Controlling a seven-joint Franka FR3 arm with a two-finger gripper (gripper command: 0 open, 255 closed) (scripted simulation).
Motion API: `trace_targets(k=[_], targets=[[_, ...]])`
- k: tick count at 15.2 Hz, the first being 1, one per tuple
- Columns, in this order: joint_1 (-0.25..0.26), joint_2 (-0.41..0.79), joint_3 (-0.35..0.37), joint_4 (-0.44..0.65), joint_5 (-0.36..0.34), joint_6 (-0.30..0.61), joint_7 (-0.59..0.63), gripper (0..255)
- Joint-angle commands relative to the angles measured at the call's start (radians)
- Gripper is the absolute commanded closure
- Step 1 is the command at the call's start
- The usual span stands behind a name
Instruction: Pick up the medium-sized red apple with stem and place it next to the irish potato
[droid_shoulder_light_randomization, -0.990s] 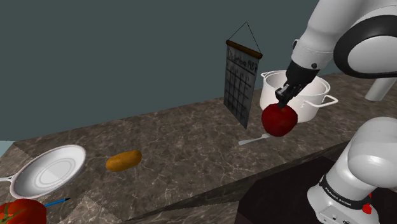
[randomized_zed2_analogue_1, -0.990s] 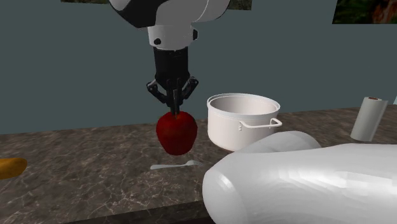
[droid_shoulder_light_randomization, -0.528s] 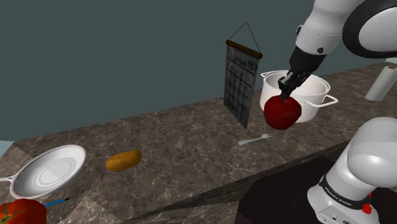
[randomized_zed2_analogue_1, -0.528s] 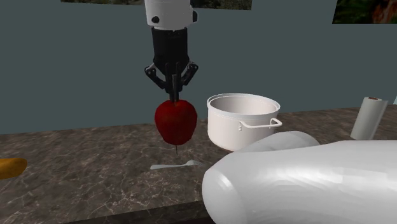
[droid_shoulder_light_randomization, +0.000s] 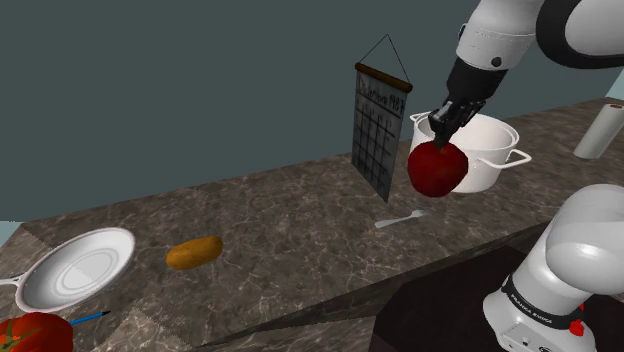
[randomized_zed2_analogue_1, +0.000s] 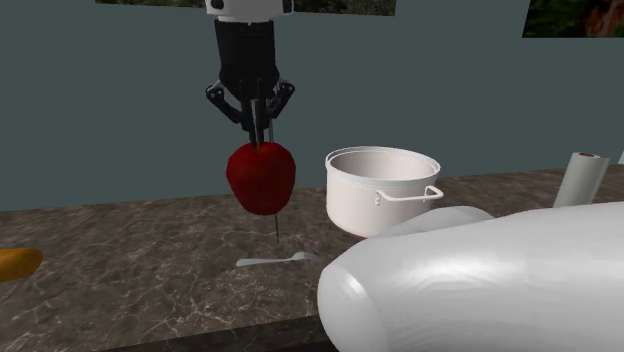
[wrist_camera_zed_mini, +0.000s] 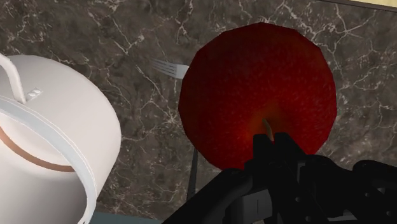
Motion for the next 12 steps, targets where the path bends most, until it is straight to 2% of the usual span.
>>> trace_targets(k=[1, 7, 12], targets=[[0.001, 0.052, 0.048, 0.038, 0.026, 0.016, 0.041, 255], [-0.014, 0.215, 0.195, 0.161, 0.078, 0.065, 0.165, 255], [-0.052, 0.366, 0.324, 0.294, 0.086, 0.094, 0.273, 255]])
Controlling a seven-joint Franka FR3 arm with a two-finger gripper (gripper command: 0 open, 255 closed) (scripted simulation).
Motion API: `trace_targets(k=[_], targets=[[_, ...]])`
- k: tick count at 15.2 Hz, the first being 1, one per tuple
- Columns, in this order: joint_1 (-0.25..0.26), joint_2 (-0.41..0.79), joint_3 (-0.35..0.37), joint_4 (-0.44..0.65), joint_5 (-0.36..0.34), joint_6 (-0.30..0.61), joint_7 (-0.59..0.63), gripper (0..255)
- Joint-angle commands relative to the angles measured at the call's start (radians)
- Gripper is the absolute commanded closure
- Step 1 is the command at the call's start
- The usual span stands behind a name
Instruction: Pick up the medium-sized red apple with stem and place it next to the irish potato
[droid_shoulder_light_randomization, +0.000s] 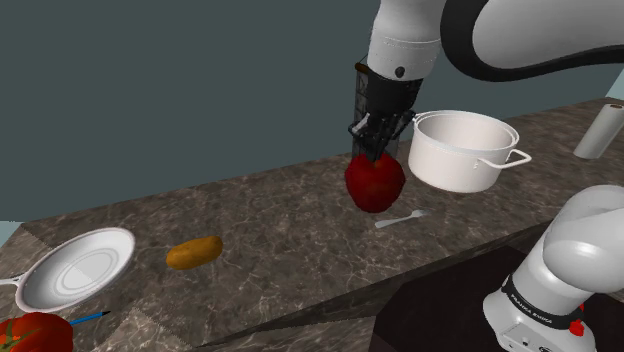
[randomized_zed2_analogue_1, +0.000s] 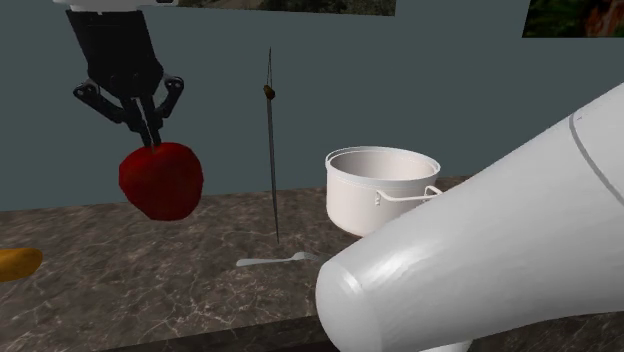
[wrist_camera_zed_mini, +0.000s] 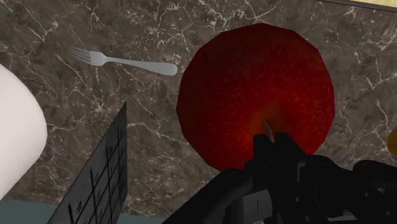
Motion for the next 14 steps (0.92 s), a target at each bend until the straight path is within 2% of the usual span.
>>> trace_targets(k=[1, 5, 9, 12, 14], targets=[[-0.018, 0.064, 0.054, 0.051, -0.003, 0.016, 0.045, 255], [-0.067, 0.204, 0.174, 0.181, -0.038, 0.027, 0.146, 255], [-0.128, 0.373, 0.322, 0.333, -0.123, 0.022, 0.271, 255], [-0.173, 0.546, 0.465, 0.465, -0.25, -0.002, 0.399, 255], [-0.167, 0.711, 0.565, 0.568, -0.396, -0.043, 0.515, 255]])
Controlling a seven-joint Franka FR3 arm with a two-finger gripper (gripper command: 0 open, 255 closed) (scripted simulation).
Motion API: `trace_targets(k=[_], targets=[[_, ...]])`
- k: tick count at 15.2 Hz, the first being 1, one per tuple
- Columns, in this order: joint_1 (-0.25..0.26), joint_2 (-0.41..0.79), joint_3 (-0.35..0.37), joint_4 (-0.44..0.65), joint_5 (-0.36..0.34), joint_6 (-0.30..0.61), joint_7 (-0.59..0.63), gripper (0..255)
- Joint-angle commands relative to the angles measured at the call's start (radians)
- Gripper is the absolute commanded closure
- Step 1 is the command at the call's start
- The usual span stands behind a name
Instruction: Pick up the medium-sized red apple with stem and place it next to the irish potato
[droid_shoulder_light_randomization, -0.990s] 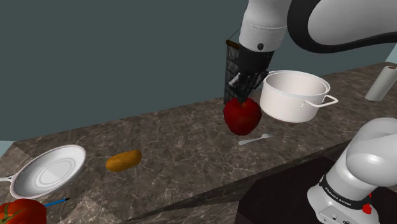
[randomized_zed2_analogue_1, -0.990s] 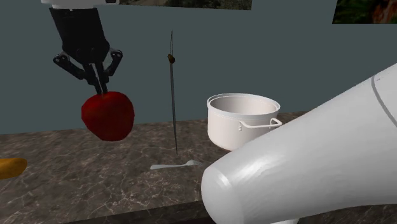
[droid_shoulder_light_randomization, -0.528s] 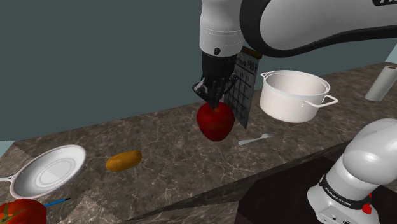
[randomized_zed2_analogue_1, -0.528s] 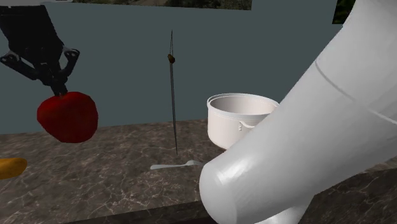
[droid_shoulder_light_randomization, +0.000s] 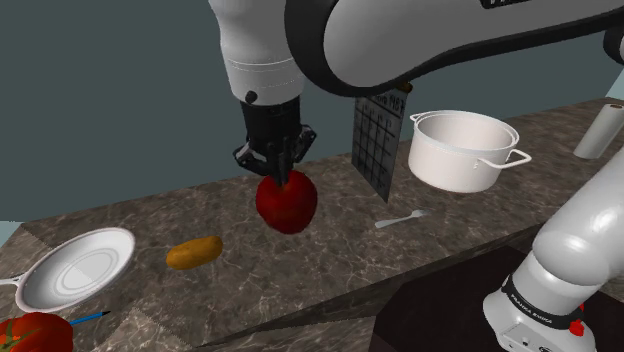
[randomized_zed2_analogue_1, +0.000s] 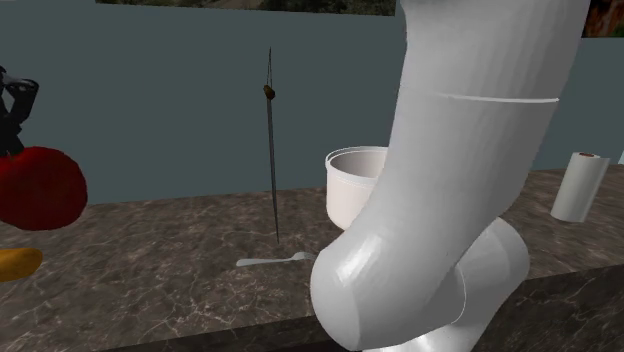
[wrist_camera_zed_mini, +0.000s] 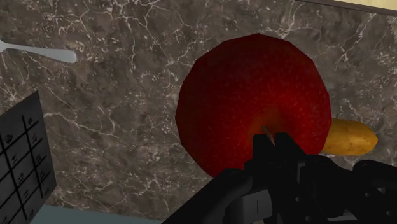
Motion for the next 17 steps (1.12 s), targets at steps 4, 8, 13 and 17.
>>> trace_targets(k=[4, 8, 13, 17], targets=[[0.213, 0.391, 0.058, 0.271, -0.353, -0.137, 0.236, 255], [0.19, 0.374, 0.054, 0.201, -0.338, -0.076, 0.243, 255], [0.166, 0.366, 0.056, 0.124, -0.334, -0.007, 0.257, 255], [0.154, 0.365, 0.055, 0.068, -0.337, 0.045, 0.27, 255]])
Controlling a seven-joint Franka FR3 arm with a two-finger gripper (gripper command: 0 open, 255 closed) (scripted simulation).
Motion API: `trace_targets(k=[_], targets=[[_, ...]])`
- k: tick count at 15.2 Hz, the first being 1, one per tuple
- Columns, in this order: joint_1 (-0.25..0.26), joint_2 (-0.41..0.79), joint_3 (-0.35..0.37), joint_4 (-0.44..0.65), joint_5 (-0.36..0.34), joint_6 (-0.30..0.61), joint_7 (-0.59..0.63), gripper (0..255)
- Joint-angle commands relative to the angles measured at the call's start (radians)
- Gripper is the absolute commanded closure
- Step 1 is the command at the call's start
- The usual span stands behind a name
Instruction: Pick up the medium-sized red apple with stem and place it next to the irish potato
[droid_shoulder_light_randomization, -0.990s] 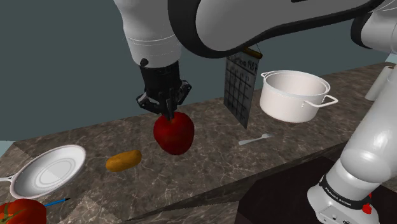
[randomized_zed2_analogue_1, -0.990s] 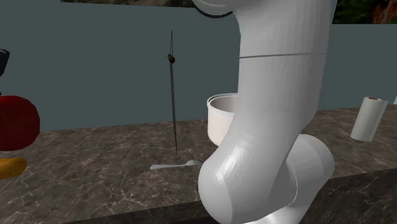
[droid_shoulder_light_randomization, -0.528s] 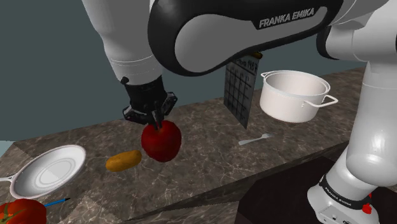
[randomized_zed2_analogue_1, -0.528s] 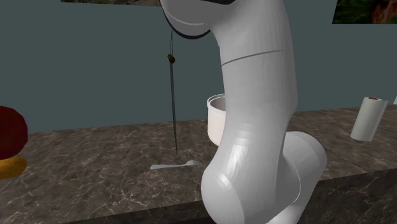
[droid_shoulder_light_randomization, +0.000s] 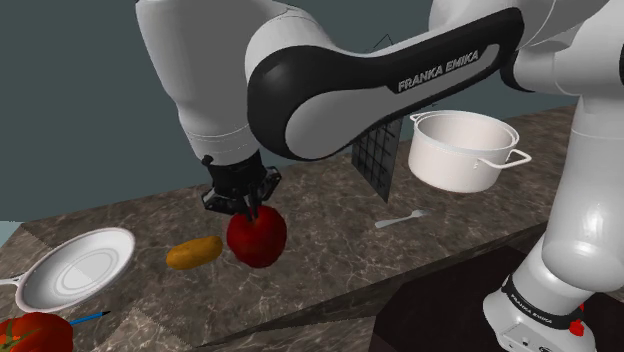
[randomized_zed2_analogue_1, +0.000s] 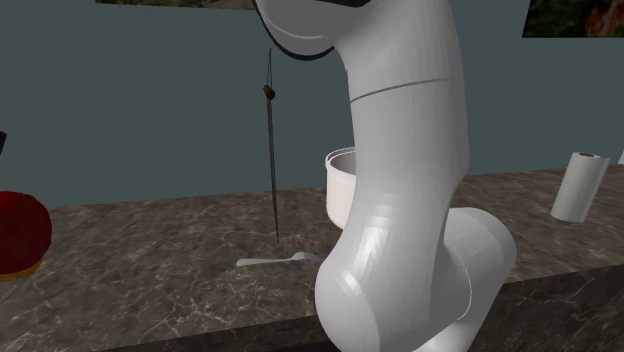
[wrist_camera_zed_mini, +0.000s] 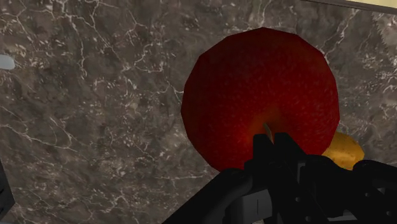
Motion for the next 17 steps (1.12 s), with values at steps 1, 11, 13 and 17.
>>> trace_targets(k=[1, 11, 13, 17], targets=[[-0.005, 0.0, -0.001, -0.028, -0.003, 0.027, 0.009, 255], [-0.009, 0.024, -0.017, -0.14, -0.038, 0.142, 0.054, 255], [-0.007, 0.032, -0.023, -0.159, -0.048, 0.163, 0.065, 255], [0.001, 0.051, -0.036, -0.194, -0.073, 0.203, 0.088, 255]])
